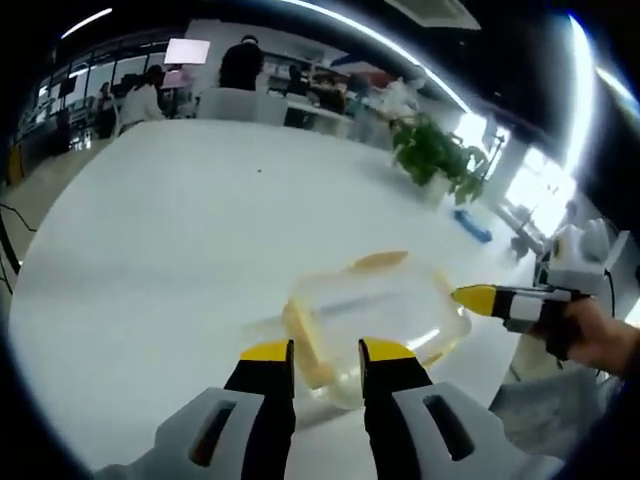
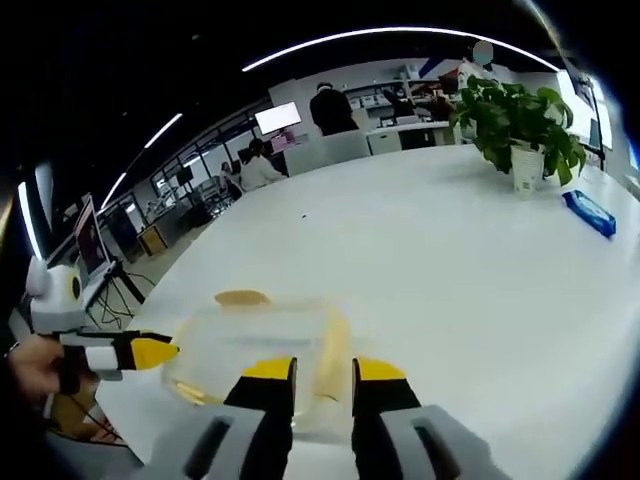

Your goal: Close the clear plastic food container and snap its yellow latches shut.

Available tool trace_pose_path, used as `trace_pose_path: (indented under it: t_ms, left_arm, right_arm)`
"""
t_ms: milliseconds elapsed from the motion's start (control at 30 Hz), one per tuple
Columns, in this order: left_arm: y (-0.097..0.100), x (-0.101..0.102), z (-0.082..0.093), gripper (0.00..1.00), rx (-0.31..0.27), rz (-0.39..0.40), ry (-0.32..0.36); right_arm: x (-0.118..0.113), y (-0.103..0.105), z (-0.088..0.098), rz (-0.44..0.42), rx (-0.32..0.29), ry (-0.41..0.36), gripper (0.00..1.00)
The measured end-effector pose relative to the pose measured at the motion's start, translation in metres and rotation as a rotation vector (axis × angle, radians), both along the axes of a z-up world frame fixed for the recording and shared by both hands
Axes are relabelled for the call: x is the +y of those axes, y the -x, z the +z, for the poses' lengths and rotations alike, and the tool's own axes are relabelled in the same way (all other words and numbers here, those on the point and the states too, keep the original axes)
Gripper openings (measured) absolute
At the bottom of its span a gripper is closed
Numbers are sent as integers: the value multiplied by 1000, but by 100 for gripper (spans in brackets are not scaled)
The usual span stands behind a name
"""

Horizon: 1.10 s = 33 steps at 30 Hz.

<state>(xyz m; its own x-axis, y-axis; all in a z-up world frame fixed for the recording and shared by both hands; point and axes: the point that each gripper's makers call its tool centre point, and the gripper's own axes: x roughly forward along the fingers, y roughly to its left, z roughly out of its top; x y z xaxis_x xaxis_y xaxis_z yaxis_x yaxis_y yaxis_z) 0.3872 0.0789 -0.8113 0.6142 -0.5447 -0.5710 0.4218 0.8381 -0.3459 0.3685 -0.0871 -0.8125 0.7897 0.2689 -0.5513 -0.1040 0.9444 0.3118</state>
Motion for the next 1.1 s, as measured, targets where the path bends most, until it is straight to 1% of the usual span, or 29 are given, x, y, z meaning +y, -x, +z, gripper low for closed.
trace_pose_path:
  t_ms: [133,200,267,300,400,567,600,633,667,733,800,833,900,1000,1033,1067,1100]
  left_arm:
    - [-1,-1,-2,23,18,6,26]
    - [0,-2,-2,25,25,8,37]
    - [1,-4,-5,28,49,4,53]
    - [1,-4,-5,28,53,4,58]
    - [0,-5,-6,29,57,-1,68]
    - [1,-5,-6,29,48,-8,73]
    - [2,-6,-6,28,32,-28,47]
    - [2,-7,-5,28,25,-34,47]
    - [1,-6,-6,28,39,-26,57]
    - [1,-6,-6,28,45,-38,55]
    - [1,-7,-6,27,67,-41,57]
    - [2,-8,-6,27,68,-83,41]
    - [2,-6,-7,26,91,-119,47]
    - [2,-7,-7,24,115,-152,48]
    - [3,-9,-7,24,130,-153,61]
    - [3,-6,-9,24,140,-150,58]
    - [4,-8,-9,24,143,-148,75]
  right_arm:
    - [2,-3,0,19,5,-21,16]
    - [3,-5,0,26,8,-30,16]
    - [6,-6,-1,36,23,-63,17]
    - [8,-7,-3,39,30,-79,19]
    - [8,-9,-4,47,47,-91,22]
    - [9,-9,-4,76,76,-89,22]
    - [9,-9,-4,78,86,-93,22]
    - [9,-9,-5,80,93,-99,22]
    - [9,-9,-5,88,99,-104,22]
    - [9,-9,-5,103,112,-103,21]
    - [11,-8,-5,142,127,-80,21]
    - [11,-7,-6,177,144,-76,21]
    - [11,-8,-6,187,168,-93,21]
    - [12,-7,-6,201,169,-82,20]
    - [12,-7,-7,203,168,-87,20]
    - [17,-21,2,212,88,-140,19]
    - [13,-10,-3,231,156,-110,19]
